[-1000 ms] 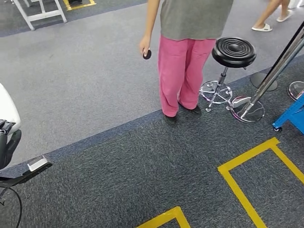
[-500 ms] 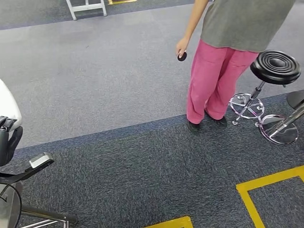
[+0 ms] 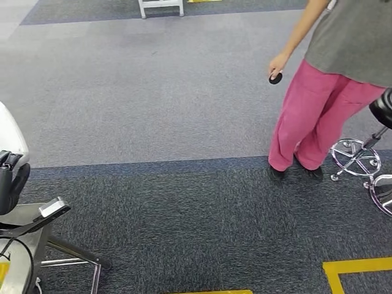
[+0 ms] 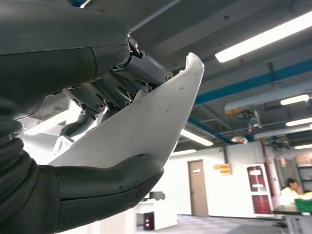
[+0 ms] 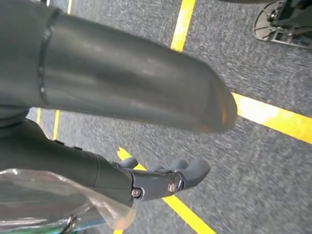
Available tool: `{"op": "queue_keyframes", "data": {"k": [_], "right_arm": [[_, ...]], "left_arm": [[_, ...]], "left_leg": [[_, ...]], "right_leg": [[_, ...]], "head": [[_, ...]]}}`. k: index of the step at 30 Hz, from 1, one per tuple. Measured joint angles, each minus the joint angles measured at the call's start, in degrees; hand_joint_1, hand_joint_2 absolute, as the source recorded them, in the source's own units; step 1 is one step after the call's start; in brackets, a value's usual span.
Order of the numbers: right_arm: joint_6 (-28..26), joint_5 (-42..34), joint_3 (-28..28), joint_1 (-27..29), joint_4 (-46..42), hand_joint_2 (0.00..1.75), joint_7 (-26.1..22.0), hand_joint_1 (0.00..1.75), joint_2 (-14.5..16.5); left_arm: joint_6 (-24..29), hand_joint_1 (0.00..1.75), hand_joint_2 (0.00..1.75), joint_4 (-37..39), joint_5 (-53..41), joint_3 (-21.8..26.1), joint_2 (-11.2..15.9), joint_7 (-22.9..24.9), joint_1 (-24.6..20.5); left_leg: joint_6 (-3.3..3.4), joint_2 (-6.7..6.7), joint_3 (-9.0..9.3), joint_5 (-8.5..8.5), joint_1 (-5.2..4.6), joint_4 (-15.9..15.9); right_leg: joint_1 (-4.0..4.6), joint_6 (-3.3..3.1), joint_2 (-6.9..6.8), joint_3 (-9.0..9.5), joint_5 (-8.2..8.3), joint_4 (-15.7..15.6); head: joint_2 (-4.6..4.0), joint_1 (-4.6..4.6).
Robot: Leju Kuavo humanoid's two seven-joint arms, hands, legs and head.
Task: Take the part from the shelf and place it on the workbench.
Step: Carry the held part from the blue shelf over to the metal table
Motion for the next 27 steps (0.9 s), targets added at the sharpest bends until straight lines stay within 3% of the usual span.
{"op": "queue_keyframes", "data": {"k": [1,3,5,7,9,10,12,13,14,16,18,19,20,22,24,25,26,27], "right_arm": [[0.0,0.0,-0.1,0.0,-0.1,0.00,0.1,0.00,0.0],[0.0,0.1,-0.2,-0.1,-0.2,0.00,0.2,0.00,-0.1],[0.0,0.1,-0.3,-0.2,-0.3,0.00,0.2,0.00,-0.1],[0.0,0.1,-0.4,-0.2,-0.5,0.00,0.2,0.00,-0.2],[0.0,0.1,-0.4,0.0,-0.6,0.00,0.2,0.00,-0.2],[0.0,0.1,-0.4,0.1,-0.6,0.00,0.3,0.00,-0.3],[0.0,0.1,-0.3,0.3,-0.6,0.00,0.3,0.00,-0.4],[0.0,0.1,-0.3,0.3,-0.6,0.00,0.3,0.00,-0.4],[0.0,0.1,-0.4,0.3,-0.6,0.00,0.3,0.00,-0.4],[0.0,0.4,-0.5,0.4,-0.7,0.00,0.4,0.00,-0.4],[0.0,0.8,-0.7,0.4,-0.8,0.00,0.7,0.00,-0.4],[0.0,1.0,-0.9,0.5,-1.0,0.00,0.8,0.00,-0.4],[0.0,1.3,-1.0,0.5,-1.1,0.00,0.9,0.00,-0.4],[0.0,1.7,-1.1,0.7,-1.2,0.00,1.2,0.00,-0.4],[0.0,2.1,-1.3,1.0,-1.2,0.00,1.6,0.00,-0.5],[0.0,2.3,-1.4,1.1,-1.3,0.00,1.9,0.00,-0.5],[0.0,2.4,-1.4,1.2,-1.4,0.00,2.0,0.00,-0.5],[0.0,2.6,-1.4,1.2,-1.6,0.00,2.2,0.00,-0.5]], "left_arm": [[0.1,1.75,1.75,0.0,0.0,0.0,0.0,0.0,-0.1],[0.2,1.75,1.75,0.1,0.0,0.0,0.0,0.0,-0.2],[0.3,1.75,1.75,0.2,0.0,0.0,0.0,0.0,-0.4],[0.4,1.75,1.75,0.3,0.0,-0.2,-0.2,0.0,-0.7],[0.4,1.75,1.75,0.4,0.0,-0.4,-0.4,0.0,-0.7],[0.4,1.75,1.75,0.5,0.0,-0.5,-0.6,0.0,-0.6],[0.4,1.75,1.75,0.6,0.0,-0.5,-0.8,0.0,-0.6],[0.4,1.75,1.75,0.6,0.0,-0.5,-0.9,0.0,-0.6],[0.4,1.75,1.75,0.7,0.0,-0.5,-1.0,0.0,-0.7],[0.5,1.75,1.75,0.7,-0.1,-0.5,-1.0,0.0,-0.8],[0.5,1.75,1.75,0.8,-0.1,-0.5,-0.9,0.0,-0.7],[0.6,1.75,1.75,0.9,-0.2,-0.4,-0.8,0.1,-0.6],[0.6,1.75,1.75,0.9,-0.2,-0.4,-0.7,0.1,-0.7],[0.6,1.75,1.75,1.0,-0.3,-0.4,-0.7,0.1,-0.8],[0.5,1.75,1.75,1.1,-0.3,-0.5,-0.8,0.2,-0.7],[0.5,1.75,1.75,1.2,-0.4,-0.5,-0.8,0.2,-0.6],[0.5,1.75,1.75,1.3,-0.4,-0.5,-0.8,0.2,-0.5],[0.4,1.75,1.75,1.3,-0.4,-0.5,-0.8,0.2,-0.5]], "left_leg": [[0.29,0.13,0.06,-0.31,-0.35,-0.4],[0.92,-1.24,0.11,-0.11,-0.37,-1.0],[1.60,-2.64,0.51,0.21,0.01,-1.7],[2.00,-4.01,0.67,0.32,0.28,-1.9],[2.11,-5.63,0.70,0.26,0.30,-1.9],[2.11,-6.52,0.76,0.23,0.33,-1.8],[1.92,-8.26,0.99,0.09,0.47,-1.7],[1.70,-9.03,1.03,-0.04,0.55,-1.6],[1.45,-9.76,0.89,-0.17,0.59,-1.4],[0.74,-11.19,0.35,-0.12,0.81,-1.1],[0.08,-12.49,-0.06,0.10,1.09,-1.1],[-0.19,-11.89,-0.29,-0.19,1.05,-0.7],[-0.43,-10.49,-0.92,-1.03,0.96,0.7],[-0.96,-6.66,-3.70,-4.08,0.90,6.8],[-1.34,-5.16,-7.09,-6.52,1.16,13.6],[-1.43,-4.94,-7.76,-6.36,1.26,14.8],[-1.44,-4.73,-7.27,-5.06,1.30,13.6],[-1.35,-4.27,-5.71,-2.97,1.28,10.4]], "right_leg": [[0.07,0.26,-0.68,0.08,-0.13,0.0],[-0.01,0.88,-1.42,0.35,-0.57,0.0],[-0.27,1.44,1.55,-0.59,-2.09,2.3],[-0.47,1.74,5.25,-4.14,-5.12,9.0],[-0.48,1.94,6.01,-8.06,-6.86,15.5],[-0.49,2.00,6.06,-8.86,-6.12,16.1],[-0.65,2.00,6.75,-7.16,-1.80,10.9],[-0.87,2.00,8.27,-5.50,0.14,7.0],[-1.13,1.96,9.85,-3.87,1.32,3.5],[-1.30,1.69,11.83,-2.26,1.53,0.5],[-1.23,1.15,10.59,-1.90,1.55,0.1],[-1.27,0.82,9.80,-1.68,1.60,-0.1],[-1.34,0.49,8.94,-1.44,1.61,-0.3],[-1.23,-0.05,7.16,-0.98,1.41,-0.6],[-1.03,-0.27,5.36,-0.71,1.08,-0.6],[-0.97,-0.28,4.46,-0.55,0.90,-0.6],[-0.94,-0.24,3.61,-0.32,0.69,-0.6],[-0.93,-0.16,2.81,0.01,0.45,-0.6]], "head": [[0.00,0.03],[0.00,0.09],[0.00,0.20],[0.00,0.45],[0.00,0.57],[0.00,0.58],[0.00,0.60],[0.00,0.61],[0.00,0.57],[0.00,0.56],[0.00,0.58],[0.00,0.46],[0.00,0.26],[0.00,-0.09],[0.00,-0.13],[0.00,-0.14],[0.00,-0.14],[0.00,-0.15]]}}
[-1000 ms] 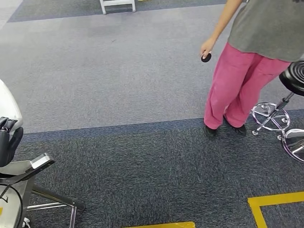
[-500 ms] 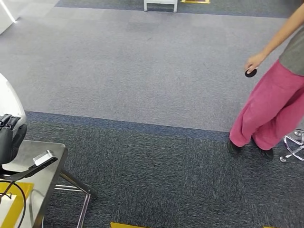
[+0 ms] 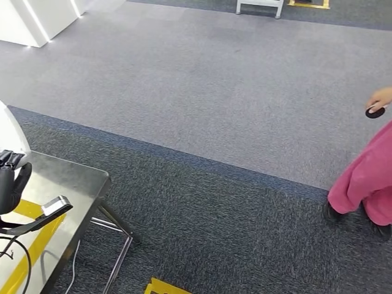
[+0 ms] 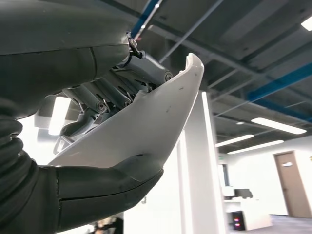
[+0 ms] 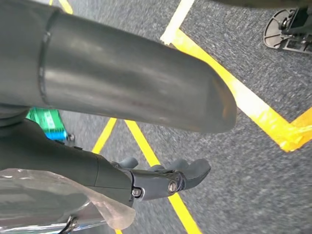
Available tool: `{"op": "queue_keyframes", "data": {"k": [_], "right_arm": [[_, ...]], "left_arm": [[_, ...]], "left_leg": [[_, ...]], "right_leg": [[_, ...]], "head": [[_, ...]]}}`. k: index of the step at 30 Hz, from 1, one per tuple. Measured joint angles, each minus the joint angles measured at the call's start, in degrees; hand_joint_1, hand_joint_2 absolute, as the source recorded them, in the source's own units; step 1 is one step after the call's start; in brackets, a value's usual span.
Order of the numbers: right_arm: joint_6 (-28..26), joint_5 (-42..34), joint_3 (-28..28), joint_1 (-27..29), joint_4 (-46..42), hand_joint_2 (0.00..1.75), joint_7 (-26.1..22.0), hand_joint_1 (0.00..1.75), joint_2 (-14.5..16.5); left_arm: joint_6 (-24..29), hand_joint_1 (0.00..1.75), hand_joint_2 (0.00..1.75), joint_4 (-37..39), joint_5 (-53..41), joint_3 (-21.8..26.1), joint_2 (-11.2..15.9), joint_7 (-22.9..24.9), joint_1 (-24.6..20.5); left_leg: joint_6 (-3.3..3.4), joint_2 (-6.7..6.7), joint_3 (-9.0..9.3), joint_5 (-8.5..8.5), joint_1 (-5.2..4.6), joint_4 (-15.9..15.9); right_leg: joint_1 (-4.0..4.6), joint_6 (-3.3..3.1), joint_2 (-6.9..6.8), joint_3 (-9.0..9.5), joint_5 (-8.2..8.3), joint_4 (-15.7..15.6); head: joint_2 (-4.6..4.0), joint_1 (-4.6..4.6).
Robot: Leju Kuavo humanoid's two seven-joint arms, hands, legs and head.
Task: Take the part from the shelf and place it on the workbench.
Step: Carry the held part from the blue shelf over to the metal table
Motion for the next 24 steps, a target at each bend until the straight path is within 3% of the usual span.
{"op": "queue_keyframes", "data": {"k": [2,4,6,7,9,11,12,13,14,15,17,18,20,22,24], "right_arm": [[0.0,0.3,-0.1,0.0,-0.3,0.00,0.2,0.00,0.0],[0.0,0.4,-0.3,0.0,-0.4,0.00,0.3,0.00,0.0],[0.0,0.5,-0.4,-0.1,-0.5,0.00,0.4,0.00,-0.1],[0.0,0.5,-0.4,-0.1,-0.6,0.00,0.4,0.00,-0.1],[0.0,0.6,-0.6,-0.1,-0.7,0.00,0.5,0.00,-0.2],[0.0,0.9,-0.8,0.0,-1.0,0.00,0.7,0.00,-0.2],[0.0,1.0,-0.9,0.0,-1.1,0.00,0.9,0.00,-0.3],[0.0,1.2,-0.9,0.1,-1.1,0.00,1.0,0.00,-0.3],[0.0,1.4,-0.9,0.2,-1.2,0.00,1.1,0.00,-0.4],[0.0,1.6,-1.0,0.3,-1.2,0.00,1.2,0.00,-0.5],[0.0,2.0,-1.1,0.3,-1.4,0.00,1.3,0.00,-0.6],[0.0,2.2,-1.1,0.3,-1.5,0.00,1.3,0.00,-0.7],[0.0,2.4,-1.2,0.3,-1.8,0.00,1.4,0.00,-0.8],[0.0,2.6,-1.3,0.2,-2.1,0.00,1.5,0.00,-0.9],[0.0,2.6,-1.3,0.2,-2.3,0.00,1.6,0.00,-0.9]], "left_arm": [[-0.1,1.75,1.75,0.0,-0.1,0.0,0.1,0.0,-0.1],[-0.1,1.75,1.75,0.1,-0.2,0.1,0.1,0.0,-0.2],[-0.1,1.75,1.75,0.1,-0.2,0.1,0.2,0.0,-0.3],[-0.1,1.75,1.75,0.1,-0.2,0.1,0.3,0.0,-0.2],[-0.1,1.75,1.75,0.1,-0.3,0.1,0.4,0.0,-0.4],[-0.1,1.75,1.75,0.1,-0.3,0.0,0.3,0.0,-0.6],[-0.1,1.75,1.75,0.2,-0.4,-0.1,0.2,0.0,-0.7],[-0.2,1.75,1.75,0.2,-0.4,-0.1,0.1,0.0,-0.7],[-0.2,1.75,1.75,0.3,-0.4,-0.2,0.0,0.0,-0.7],[-0.2,1.75,1.75,0.4,-0.4,-0.2,0.0,0.0,-0.7],[-0.2,1.75,1.75,0.5,-0.5,-0.3,0.0,0.0,-0.8],[-0.3,1.75,1.75,0.5,-0.5,-0.3,0.0,0.0,-1.0],[-0.3,1.75,1.75,0.6,-0.5,-0.3,0.0,0.0,-1.3],[-0.3,1.75,1.75,0.7,-0.5,-0.4,0.2,0.0,-1.4],[-0.3,1.75,1.75,0.8,-0.5,-0.3,0.5,0.0,-1.7]], "left_leg": [[0.45,2.74,3.90,3.07,-0.56,-7.7],[1.05,4.62,5.46,3.42,-1.24,-11.1],[1.63,3.56,5.34,3.30,-1.37,-11.4],[1.92,2.86,5.46,3.35,-1.23,-11.6],[2.62,1.54,5.76,3.53,-0.82,-12.0],[3.07,0.22,5.83,3.54,-0.64,-12.1],[3.15,-0.54,5.84,3.51,-0.65,-12.1],[3.17,-1.34,5.88,3.48,-0.65,-12.1],[3.16,-2.18,5.94,3.45,-0.64,-12.1],[3.09,-3.01,6.03,3.41,-0.60,-12.0],[2.76,-4.53,6.12,3.22,-0.53,-11.9],[2.52,-5.20,6.03,3.13,-0.51,-11.7],[1.82,-6.53,5.68,3.23,-0.34,-11.6],[1.11,-7.13,5.45,3.33,-0.14,-11.6],[0.49,-4.55,4.51,1.92,-0.30,-9.5]], "right_leg": [[0.18,0.34,-1.39,0.63,-0.52,0.0],[0.51,0.88,-2.64,0.99,-0.95,-0.1],[0.68,1.47,-4.02,1.46,-1.30,-0.4],[0.64,1.80,-3.76,1.59,-1.63,-0.3],[0.47,2.23,-0.77,0.31,-3.54,2.7],[0.29,2.31,2.51,-3.72,-6.80,10.3],[0.28,2.34,2.99,-5.99,-7.92,14.0],[0.28,2.35,3.13,-7.64,-8.04,16.2],[0.27,2.33,3.21,-8.33,-6.95,16.3],[0.23,2.27,3.44,-7.86,-4.77,14.0],[-0.01,2.09,5.62,-4.99,-0.23,6.0],[-0.16,1.98,6.88,-3.62,0.95,2.8],[-0.16,1.61,8.03,-2.35,1.08,0.6],[-0.12,1.01,6.67,-1.89,1.24,0.3],[-0.29,0.34,5.20,-1.47,1.29,-0.1]], "head": [[0.00,-0.03],[0.00,-0.03],[0.00,-0.02],[0.00,0.01],[0.00,0.24],[0.00,0.48],[0.00,0.54],[0.00,0.52],[0.00,0.54],[0.00,0.54],[0.00,0.58],[0.00,0.52],[0.00,0.48],[0.00,0.48],[0.00,0.07]]}}
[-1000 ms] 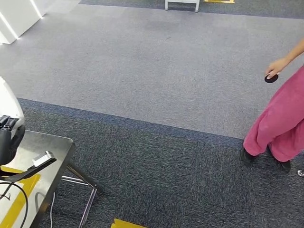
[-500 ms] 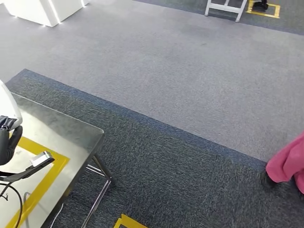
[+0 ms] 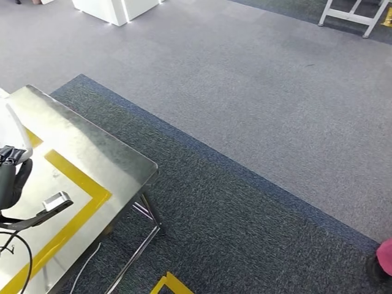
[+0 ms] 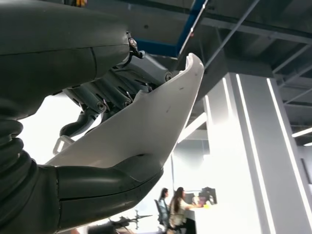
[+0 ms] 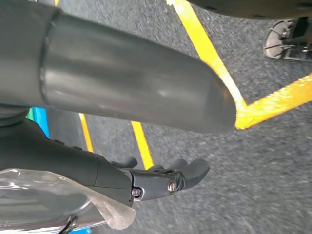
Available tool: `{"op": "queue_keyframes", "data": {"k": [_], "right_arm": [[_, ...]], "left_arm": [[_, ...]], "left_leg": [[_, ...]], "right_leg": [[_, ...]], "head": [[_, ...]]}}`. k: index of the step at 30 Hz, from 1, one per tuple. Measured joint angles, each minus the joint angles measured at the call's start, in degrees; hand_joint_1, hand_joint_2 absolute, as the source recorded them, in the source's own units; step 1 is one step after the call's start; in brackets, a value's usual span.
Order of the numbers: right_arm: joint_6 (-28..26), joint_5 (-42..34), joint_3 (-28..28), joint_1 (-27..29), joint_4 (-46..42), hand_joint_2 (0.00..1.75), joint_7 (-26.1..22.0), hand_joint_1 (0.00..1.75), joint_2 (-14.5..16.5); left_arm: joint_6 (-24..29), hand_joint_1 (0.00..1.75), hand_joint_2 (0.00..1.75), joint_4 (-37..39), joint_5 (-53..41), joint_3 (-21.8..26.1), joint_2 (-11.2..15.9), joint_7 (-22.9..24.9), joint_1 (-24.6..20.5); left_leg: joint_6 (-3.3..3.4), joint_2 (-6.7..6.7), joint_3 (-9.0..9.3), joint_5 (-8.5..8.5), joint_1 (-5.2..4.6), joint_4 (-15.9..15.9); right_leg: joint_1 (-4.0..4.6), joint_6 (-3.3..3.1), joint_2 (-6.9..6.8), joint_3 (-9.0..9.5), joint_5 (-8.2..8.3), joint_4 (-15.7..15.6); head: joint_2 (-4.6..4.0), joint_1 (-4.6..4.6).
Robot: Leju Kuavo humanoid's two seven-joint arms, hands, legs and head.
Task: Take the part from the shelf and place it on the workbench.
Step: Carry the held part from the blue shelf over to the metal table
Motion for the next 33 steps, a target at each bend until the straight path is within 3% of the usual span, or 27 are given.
{"op": "queue_keyframes", "data": {"k": [2,4,5,6,7,9,11,13,14,15,17,19,20,21,22,24,26,28,30,31,33], "right_arm": [[0.0,0.0,0.0,0.1,-0.1,0.00,0.0,0.00,-0.1],[0.0,0.0,0.0,0.2,-0.1,0.00,0.0,0.00,-0.1],[0.0,0.0,0.0,0.2,-0.1,0.00,0.0,0.00,-0.2],[0.0,0.0,0.0,0.2,-0.1,0.00,0.0,0.00,-0.2],[0.0,0.0,0.0,0.2,-0.2,0.00,0.0,0.00,-0.2],[0.0,0.0,0.0,0.2,-0.4,0.00,0.0,0.00,-0.2],[0.0,0.1,-0.1,0.1,-0.5,0.00,-0.1,0.00,-0.2],[0.0,0.1,-0.2,0.0,-0.6,0.00,-0.1,0.00,-0.2],[0.0,0.1,-0.3,0.0,-0.6,0.00,-0.2,0.00,-0.2],[0.0,0.1,-0.4,-0.1,-0.6,0.00,-0.2,0.00,-0.3],[0.0,0.1,-0.5,0.0,-0.8,0.00,-0.2,0.00,-0.3],[0.0,0.1,-0.6,0.1,-0.9,0.00,-0.2,0.00,-0.3],[0.0,0.1,-0.7,0.2,-0.9,0.00,-0.2,0.00,-0.3],[0.0,0.1,-0.8,0.3,-0.9,0.00,-0.2,0.00,-0.3],[0.0,0.1,-0.8,0.3,-0.9,0.00,-0.3,0.00,-0.3],[0.0,0.1,-0.9,0.4,-0.9,0.00,-0.4,0.00,-0.4],[0.0,0.1,-1.0,0.4,-0.9,0.00,-0.6,0.00,-0.4],[0.0,0.1,-1.2,0.4,-0.9,0.00,-0.8,0.00,-0.3],[0.0,0.1,-1.3,0.4,-1.0,0.00,-0.9,0.00,-0.3],[0.0,0.1,-1.3,0.4,-1.0,0.00,-0.9,0.00,-0.3],[0.0,0.0,-1.4,0.6,-1.0,0.00,-0.9,0.00,-0.3]], "left_arm": [[0.0,1.75,1.75,0.1,0.0,0.0,0.1,0.0,-0.3],[0.0,1.75,1.75,0.2,0.0,-0.1,0.0,0.0,-0.3],[0.0,1.75,1.75,0.3,0.0,-0.2,0.0,0.0,-0.3],[0.0,1.75,1.75,0.4,0.0,-0.2,0.0,0.0,-0.3],[0.0,1.75,1.75,0.4,0.0,-0.2,0.1,0.0,-0.3],[0.0,1.75,1.75,0.4,0.0,-0.1,0.2,0.0,-0.5],[0.0,1.75,1.75,0.5,0.0,-0.1,0.3,0.0,-0.6],[0.0,1.75,1.75,0.5,0.0,0.0,0.4,0.0,-0.6],[0.1,1.75,1.75,0.5,0.0,0.0,0.6,0.0,-0.7],[0.1,1.75,1.75,0.5,0.0,0.0,0.6,0.0,-0.8],[0.1,1.75,1.75,0.5,0.0,0.0,0.6,0.0,-1.0],[0.1,1.75,1.75,0.5,0.0,-0.2,0.4,0.0,-1.0],[0.1,1.75,1.75,0.6,0.0,-0.2,0.4,0.0,-1.0],[0.1,1.75,1.75,0.6,0.0,-0.3,0.4,0.0,-0.9],[0.2,1.75,1.75,0.6,0.0,-0.3,0.3,0.0,-0.9],[0.2,1.75,1.75,0.6,0.0,-0.3,0.3,0.0,-1.0],[0.3,1.75,1.75,0.6,0.1,-0.3,0.4,0.0,-1.0],[0.3,1.75,1.75,0.7,0.1,-0.3,0.6,0.1,-1.0],[0.3,1.75,1.75,0.7,0.1,-0.2,0.9,0.2,-0.9],[0.3,1.75,1.75,0.7,0.1,-0.1,1.0,0.3,-0.9],[0.3,1.75,1.75,0.7,0.1,-0.1,1.0,0.4,-1.0]], "left_leg": [[-0.58,3.13,-3.08,-3.42,0.07,6.7],[-0.99,3.82,-6.25,-5.72,0.40,13.2],[-1.09,3.92,-6.56,-5.30,0.51,13.8],[-1.10,4.16,-5.65,-3.79,0.55,12.0],[-0.97,4.79,-3.74,-1.60,0.53,8.3],[-0.35,7.87,0.15,1.17,-0.09,0.8],[0.34,9.65,1.35,1.32,-0.80,-2.0],[0.99,8.26,1.25,1.42,-0.73,-2.4],[1.34,7.48,1.37,1.52,-0.52,-2.7],[1.69,6.77,1.51,1.65,-0.29,-2.9],[2.16,5.41,1.66,1.76,-0.03,-3.1],[2.33,3.83,1.67,1.73,-0.02,-3.1],[2.34,2.96,1.71,1.69,-0.01,-3.1],[2.30,2.07,1.78,1.65,0.01,-3.0],[2.19,1.22,1.86,1.57,0.07,-3.0],[1.75,-0.29,1.80,1.31,0.13,-2.6],[1.01,-1.65,1.43,1.26,0.25,-2.4],[0.22,-2.97,1.15,1.49,0.50,-2.6],[-0.37,-1.71,0.62,0.74,0.43,-1.4],[-0.61,-0.17,-0.32,-0.49,0.35,0.7],[-1.05,2.90,-3.67,-3.96,0.38,8.0]], "right_leg": [[0.06,-0.52,-1.60,0.31,-0.23,-0.1],[0.15,-0.68,-3.27,0.52,-0.53,-0.1],[0.17,-0.65,-4.07,0.67,-0.70,-0.1],[0.18,-0.56,-4.84,0.92,-0.90,-0.1],[0.19,-0.44,-5.59,1.28,-1.15,-0.1],[0.41,-0.02,-6.92,1.91,-1.68,-0.1],[0.77,0.52,-8.29,2.27,-2.05,-0.2],[0.89,1.15,-9.52,2.60,-2.46,-0.4],[0.82,1.44,-8.88,2.56,-2.98,-0.1],[0.73,1.66,-7.42,1.99,-3.93,1.3],[0.54,1.86,-3.61,-1.19,-6.95,7.8],[0.48,1.98,-2.19,-5.55,-9.10,15.2],[0.49,2.00,-2.05,-6.80,-8.67,16.5],[0.47,1.99,-1.94,-6.93,-7.02,15.4],[0.39,1.93,-1.54,-5.95,-4.52,12.1],[0.03,1.74,0.93,-2.85,-0.76,4.3],[-0.08,1.35,2.64,-1.09,-0.11,0.8],[0.03,0.71,1.61,-0.66,-0.12,0.5],[-0.10,0.00,0.15,-0.25,0.01,0.1],[-0.20,-0.31,-0.62,-0.04,0.02,-0.1],[-0.05,-0.73,-2.16,0.22,-0.21,-0.1]], "head": [[0.00,-0.44],[0.00,-0.49],[0.00,-0.49],[0.00,-0.49],[0.00,-0.49],[0.00,-0.53],[0.00,-0.51],[0.00,-0.46],[0.00,-0.42],[0.00,-0.32],[0.00,-0.01],[0.00,0.16],[0.00,0.17],[0.00,0.20],[0.00,0.22],[0.00,0.26],[0.00,0.27],[0.00,0.28],[0.00,0.01],[0.00,-0.20],[0.00,-0.55]]}}
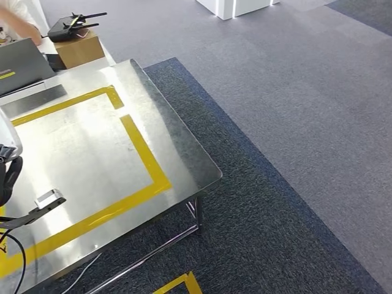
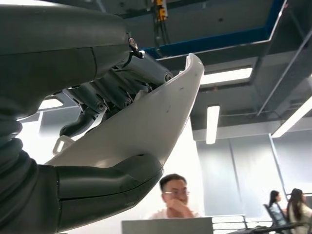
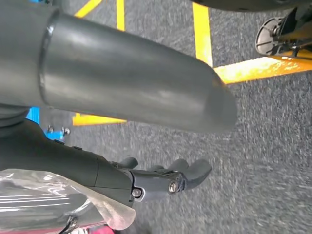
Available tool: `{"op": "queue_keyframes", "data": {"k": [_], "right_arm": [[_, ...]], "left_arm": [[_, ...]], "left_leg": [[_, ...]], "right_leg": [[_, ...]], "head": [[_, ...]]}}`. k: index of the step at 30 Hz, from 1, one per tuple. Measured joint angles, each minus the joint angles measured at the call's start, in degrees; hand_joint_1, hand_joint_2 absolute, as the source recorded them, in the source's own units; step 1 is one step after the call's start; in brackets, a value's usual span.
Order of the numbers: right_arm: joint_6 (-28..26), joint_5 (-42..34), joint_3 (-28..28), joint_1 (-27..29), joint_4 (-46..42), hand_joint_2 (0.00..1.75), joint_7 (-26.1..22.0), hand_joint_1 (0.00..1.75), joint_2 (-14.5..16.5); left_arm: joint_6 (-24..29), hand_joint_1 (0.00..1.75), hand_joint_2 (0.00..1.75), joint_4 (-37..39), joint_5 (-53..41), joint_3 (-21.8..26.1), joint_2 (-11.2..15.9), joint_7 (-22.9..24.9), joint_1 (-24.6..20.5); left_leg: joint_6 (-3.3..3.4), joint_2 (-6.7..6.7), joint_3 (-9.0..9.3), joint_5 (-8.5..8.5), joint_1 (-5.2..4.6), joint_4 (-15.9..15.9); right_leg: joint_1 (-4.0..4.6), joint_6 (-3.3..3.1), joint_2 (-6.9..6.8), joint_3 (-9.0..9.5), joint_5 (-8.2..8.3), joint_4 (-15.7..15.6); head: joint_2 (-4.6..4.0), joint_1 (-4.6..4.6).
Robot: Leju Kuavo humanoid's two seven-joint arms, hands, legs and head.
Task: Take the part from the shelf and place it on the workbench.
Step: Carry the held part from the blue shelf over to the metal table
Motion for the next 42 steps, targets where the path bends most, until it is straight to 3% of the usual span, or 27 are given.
{"op": "queue_keyframes", "data": {"k": [2,3,4,6,8,10,11,13,15,17,18,19,21,23,25,27,31,32,42], "right_arm": [[0.0,0.0,0.0,0.2,0.0,0.00,0.1,0.00,0.0],[0.0,0.0,0.0,0.2,0.0,0.00,0.1,0.00,0.0],[0.0,0.0,0.0,0.2,0.0,0.00,0.1,0.00,0.0],[0.0,0.0,0.0,0.2,0.0,0.00,0.1,0.00,0.0],[0.0,0.0,-0.1,0.1,0.0,0.00,0.1,0.00,0.0],[0.0,0.0,-0.1,0.0,0.0,0.00,0.1,0.00,0.0],[0.0,0.0,-0.1,-0.1,0.0,0.00,0.1,0.00,0.0],[0.0,0.0,-0.1,-0.3,0.0,0.00,0.1,0.00,0.0],[0.0,0.0,-0.1,-0.3,-0.1,0.00,0.0,0.00,0.0],[0.0,-0.2,-0.1,-0.2,0.0,0.00,-0.1,0.00,0.0],[0.0,-0.4,-0.1,0.0,0.0,0.00,-0.1,0.00,0.0],[0.0,-0.5,-0.1,0.1,0.0,0.00,-0.2,0.00,0.0],[0.0,-0.8,0.0,0.1,0.0,0.00,-0.4,0.00,0.0],[0.2,-1.2,-0.1,0.0,0.0,0.00,-0.7,0.00,0.0],[0.3,-1.6,-0.1,-0.1,0.0,0.00,-1.0,0.00,0.0],[0.4,-1.9,-0.1,-0.1,-0.1,0.00,-1.2,0.00,0.0],[0.5,-2.1,-0.1,-0.1,-0.1,0.00,-1.4,0.00,0.0],[0.5,-2.1,-0.1,-0.1,-0.1,0.00,-1.4,0.00,0.0],[0.5,-2.1,-0.1,0.0,-0.1,0.00,-1.5,0.00,0.0]], "left_arm": [[0.0,1.75,1.75,0.1,0.0,-0.1,-0.1,0.1,0.3],[0.0,1.75,1.75,0.1,0.0,-0.1,-0.1,0.1,0.4],[0.0,1.75,1.75,0.2,0.0,-0.1,-0.1,0.1,0.4],[0.0,1.75,1.75,0.2,0.0,0.0,0.0,0.1,0.4],[0.1,1.75,1.75,0.2,0.0,0.1,0.0,0.1,0.3],[0.2,1.75,1.75,0.2,0.0,0.1,0.1,0.2,0.4],[0.2,1.75,1.75,0.2,0.0,0.1,0.1,0.2,0.5],[0.2,1.75,1.75,0.2,0.0,0.2,0.2,0.2,0.5],[0.3,1.75,1.75,0.2,0.0,0.2,0.1,0.2,0.5],[0.3,1.75,1.75,0.2,0.0,0.1,-0.1,0.2,0.8],[0.3,1.75,1.75,0.2,0.0,0.0,-0.1,0.2,0.9],[0.3,1.75,1.75,0.2,0.0,0.0,-0.2,0.2,0.9],[0.3,1.75,1.75,0.2,0.0,0.1,-0.2,0.2,1.0],[0.2,1.75,1.75,0.2,0.0,0.1,-0.2,0.3,1.0],[0.2,1.75,1.75,0.2,0.0,0.1,-0.2,0.3,1.1],[0.2,1.75,1.75,0.2,0.0,0.1,0.0,0.2,1.1],[0.2,1.75,1.75,0.2,0.0,0.1,0.0,0.2,0.7],[0.2,1.75,1.75,0.2,0.0,0.1,0.0,0.2,0.7],[0.2,1.75,1.75,0.2,0.0,0.1,0.0,0.2,0.7]], "left_leg": [[-0.26,0.89,-2.60,-1.50,0.17,5.2],[-0.27,1.06,-2.46,-0.66,0.21,4.9],[-0.16,1.42,-1.12,1.12,0.20,2.2],[0.35,3.50,3.05,4.54,-0.21,-5.8],[1.01,4.95,5.27,5.46,-0.74,-10.3],[1.56,4.03,5.25,5.24,-0.90,-10.6],[1.83,3.40,5.33,5.33,-0.76,-10.9],[2.50,2.26,5.57,5.54,-0.40,-11.3],[2.95,1.23,5.65,5.57,-0.23,-11.4],[3.10,-0.01,5.68,5.49,-0.25,-11.4],[3.10,-0.64,5.73,5.43,-0.25,-11.3],[3.05,-1.29,5.82,5.35,-0.22,-11.3],[2.72,-2.27,5.95,5.05,-0.20,-11.0],[2.13,-2.98,5.76,4.71,-0.27,-10.6],[1.45,-3.45,5.55,4.69,-0.18,-10.6],[0.98,-2.83,5.66,4.76,-0.10,-10.6],[2.52,-1.44,6.29,4.56,-0.41,-11.0],[2.56,-1.41,6.30,4.62,-0.36,-11.0],[1.25,-1.37,6.30,4.54,-0.21,-11.2]], "right_leg": [[0.09,-0.10,-1.63,0.17,-0.28,0.0],[0.11,-0.05,-2.40,0.32,-0.44,0.0],[0.11,0.05,-3.13,0.56,-0.62,0.0],[0.27,0.44,-4.47,1.18,-1.11,0.0],[0.55,1.01,-5.66,1.63,-1.57,0.0],[0.67,1.59,-6.90,2.06,-1.87,-0.3],[0.62,1.93,-6.73,2.17,-2.15,-0.2],[0.43,2.41,-3.97,1.09,-3.98,2.3],[0.26,2.57,-0.67,-2.58,-7.28,9.4],[0.29,2.65,0.05,-6.37,-8.82,15.7],[0.30,2.66,0.10,-7.10,-7.93,16.1],[0.28,2.60,0.17,-6.74,-5.95,14.1],[0.17,2.37,0.89,-4.06,-1.47,6.6],[0.10,1.96,1.80,-1.86,0.16,1.7],[0.24,1.35,1.97,-1.33,0.01,0.9],[0.26,0.85,1.76,-1.17,0.14,0.7],[0.56,0.68,1.64,-0.77,-0.17,0.6],[0.64,0.60,1.62,-0.74,-0.22,0.6],[0.80,0.31,1.51,-0.74,-0.45,0.7]], "head": [[0.00,-0.02],[0.00,-0.02],[0.00,-0.02],[0.00,-0.04],[0.00,-0.04],[0.00,-0.02],[0.00,0.00],[0.00,0.24],[0.00,0.56],[0.00,0.66],[0.00,0.67],[0.00,0.71],[0.00,0.78],[0.00,0.79],[0.00,0.81],[0.00,0.68],[0.00,0.10],[0.00,0.13],[0.00,0.13]]}}
